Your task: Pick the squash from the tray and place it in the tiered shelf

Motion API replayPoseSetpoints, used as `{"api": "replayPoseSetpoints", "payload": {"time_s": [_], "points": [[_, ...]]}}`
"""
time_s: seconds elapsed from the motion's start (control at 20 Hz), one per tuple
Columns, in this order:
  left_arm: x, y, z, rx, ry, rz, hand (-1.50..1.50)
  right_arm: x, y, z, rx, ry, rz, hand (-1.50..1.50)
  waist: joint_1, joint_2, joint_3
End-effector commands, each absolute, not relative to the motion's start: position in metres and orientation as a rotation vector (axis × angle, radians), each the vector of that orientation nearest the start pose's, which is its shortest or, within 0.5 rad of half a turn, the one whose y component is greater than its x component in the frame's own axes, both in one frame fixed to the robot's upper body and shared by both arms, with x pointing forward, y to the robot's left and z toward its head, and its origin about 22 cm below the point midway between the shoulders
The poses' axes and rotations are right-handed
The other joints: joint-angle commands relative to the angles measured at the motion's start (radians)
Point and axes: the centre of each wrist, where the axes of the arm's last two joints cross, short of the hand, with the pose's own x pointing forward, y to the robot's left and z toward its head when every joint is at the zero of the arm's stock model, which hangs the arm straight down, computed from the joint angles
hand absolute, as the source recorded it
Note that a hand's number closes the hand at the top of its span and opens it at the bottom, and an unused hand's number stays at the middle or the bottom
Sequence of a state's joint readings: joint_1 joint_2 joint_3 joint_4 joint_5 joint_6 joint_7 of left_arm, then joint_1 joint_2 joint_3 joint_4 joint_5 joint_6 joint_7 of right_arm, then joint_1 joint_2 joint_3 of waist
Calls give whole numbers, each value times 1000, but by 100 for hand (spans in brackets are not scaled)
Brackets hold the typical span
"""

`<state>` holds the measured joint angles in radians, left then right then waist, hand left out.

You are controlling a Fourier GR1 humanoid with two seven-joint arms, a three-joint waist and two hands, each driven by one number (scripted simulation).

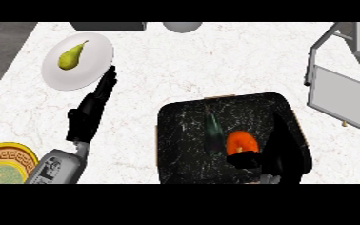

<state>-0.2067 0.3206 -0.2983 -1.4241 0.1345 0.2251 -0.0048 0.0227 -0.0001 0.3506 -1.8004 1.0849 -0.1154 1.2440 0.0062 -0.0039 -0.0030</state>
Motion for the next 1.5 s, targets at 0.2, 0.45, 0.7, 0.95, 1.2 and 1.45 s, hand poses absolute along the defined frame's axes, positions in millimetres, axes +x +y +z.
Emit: {"api": "replayPoseSetpoints", "payload": {"time_s": [0.2, 0.45, 0.7, 0.95, 1.2, 1.45], "points": [[287, 224, 15, 118, -1572, -262, 0, 224, -136, 34, -1033, -533, 240, 150, -5, 5, 3], [285, 227, 14, 121, -1577, -250, 0, 209, -127, 31, -1073, -561, 223, 150, -8, 4, 2], [291, 217, 26, 101, -1559, -265, 0, 230, -116, 47, -1081, -662, 232, 150, -2, 4, 3], [289, 224, 17, 111, -1588, -264, 0, 279, -135, 54, -962, -873, 545, 150, 2, 7, 3], [281, 223, 21, 96, -1573, -273, 0, 269, -112, 94, -922, -1138, 299, 150, -2, 1, 3], [292, 228, 22, 130, -1582, -241, 0, 266, -111, 140, -976, -1297, 191, 150, -10, 1, 3]]}}
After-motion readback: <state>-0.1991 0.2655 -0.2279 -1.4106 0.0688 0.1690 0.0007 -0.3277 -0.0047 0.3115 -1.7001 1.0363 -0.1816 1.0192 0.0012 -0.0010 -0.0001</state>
